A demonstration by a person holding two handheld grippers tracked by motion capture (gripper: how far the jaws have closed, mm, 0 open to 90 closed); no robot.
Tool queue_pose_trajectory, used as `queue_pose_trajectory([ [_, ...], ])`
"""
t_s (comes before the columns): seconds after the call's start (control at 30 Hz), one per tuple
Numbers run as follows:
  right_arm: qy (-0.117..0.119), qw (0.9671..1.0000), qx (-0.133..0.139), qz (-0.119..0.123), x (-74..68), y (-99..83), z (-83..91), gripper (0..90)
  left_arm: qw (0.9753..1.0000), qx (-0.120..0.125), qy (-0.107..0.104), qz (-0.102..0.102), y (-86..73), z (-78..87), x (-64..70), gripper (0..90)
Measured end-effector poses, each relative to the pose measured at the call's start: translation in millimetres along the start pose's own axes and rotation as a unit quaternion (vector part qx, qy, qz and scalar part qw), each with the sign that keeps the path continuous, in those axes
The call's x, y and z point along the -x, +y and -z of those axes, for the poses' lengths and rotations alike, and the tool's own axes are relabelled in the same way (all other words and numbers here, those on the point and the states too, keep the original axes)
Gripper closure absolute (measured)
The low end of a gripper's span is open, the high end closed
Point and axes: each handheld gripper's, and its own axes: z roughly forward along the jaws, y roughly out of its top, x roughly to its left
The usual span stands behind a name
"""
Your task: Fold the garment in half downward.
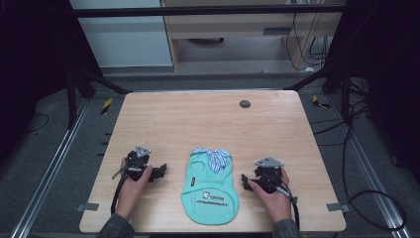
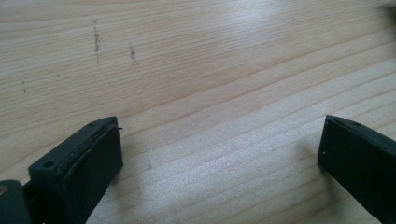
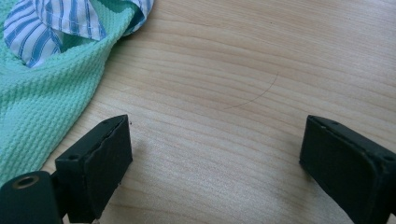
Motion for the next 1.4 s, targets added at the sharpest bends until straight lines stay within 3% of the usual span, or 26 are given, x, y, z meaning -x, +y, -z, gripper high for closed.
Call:
queue_pose_trajectory([
  [0.3,0.002,1.0000,-0.003,0.003,0.4,0.9,-1.1,7.5,0.9998,0.000,-0.015,-0.013,-3.9,4.8,8.7,0.0],
  [0.33,0.003,1.0000,-0.002,-0.001,0.3,1.8,-1.2,11.1,0.9994,-0.001,-0.024,-0.026,-2.2,5.2,12.6,2.4],
  [0.37,0.003,1.0000,-0.002,-0.001,0.3,1.8,-1.2,11.1,0.9994,-0.001,-0.024,-0.026,-2.2,5.2,12.6,4.6],
  [0.4,0.009,0.9999,0.002,0.005,1.6,4.9,-1.0,22.4,0.9992,0.000,-0.028,-0.027,0.6,6.5,14.0,7.0],
  [0.47,0.031,0.9995,0.005,-0.006,3.6,12.3,-0.7,25.6,0.9989,0.020,-0.032,-0.029,9.3,11.1,15.5,9.0],
  [0.5,0.031,0.9995,0.005,-0.006,3.6,12.3,-0.7,25.6,0.9987,0.023,-0.032,-0.032,14.9,12.2,15.5,9.0],
  [0.57,0.031,0.9995,0.001,0.010,6.0,28.6,-0.6,34.8,0.9982,0.025,-0.038,-0.038,27.8,11.2,15.0,11.1],
  [0.6,0.035,0.9993,0.001,0.012,6.8,35.6,-0.7,38.0,0.9978,0.024,-0.044,-0.044,42.8,7.8,14.4,12.5],
  [0.63,0.035,0.9993,0.001,0.012,6.8,35.6,-0.7,38.0,0.9978,0.024,-0.044,-0.044,42.8,7.8,14.4,14.3],
  [0.67,0.035,0.9991,0.000,0.025,8.2,50.3,-1.7,42.9,0.9970,0.025,-0.055,-0.049,57.4,4.4,15.5,15.4],
  [0.7,0.035,0.9991,0.000,0.025,8.2,50.3,-1.7,42.9,0.9970,0.025,-0.055,-0.049,57.4,4.4,15.5,16.4],
  [0.73,0.041,0.9987,-0.006,0.031,8.3,63.9,-5.2,48.0,0.9964,0.023,-0.063,-0.053,64.0,2.3,17.0,18.9],
  [0.77,0.041,0.9987,-0.006,0.031,8.3,63.9,-5.2,48.0,0.9957,0.019,-0.074,-0.053,69.7,-0.1,19.3,18.9],
  [0.8,0.042,0.9983,-0.011,0.040,7.9,75.0,-11.5,52.8,0.9943,0.018,-0.090,-0.054,79.6,-5.6,24.4,26.2],
  [0.97,0.055,0.9973,-0.024,0.042,3.7,87.5,-28.2,64.8,0.9921,0.004,-0.110,-0.060,94.0,-18.8,39.6,36.9],
  [1.07,0.075,0.9961,-0.029,0.037,-3.2,93.6,-41.6,73.7,0.9908,0.004,-0.120,-0.062,106.9,-29.3,50.8,43.0],
  [1.23,0.086,0.9949,-0.030,0.043,-10.6,98.1,-52.6,76.1,0.9896,-0.004,-0.129,-0.062,114.0,-38.6,58.6,48.1],
  [1.4,0.092,0.9936,-0.043,0.050,-16.7,101.9,-64.6,73.3,0.9872,-0.024,-0.137,-0.079,114.5,-48.2,68.1,50.8],
])
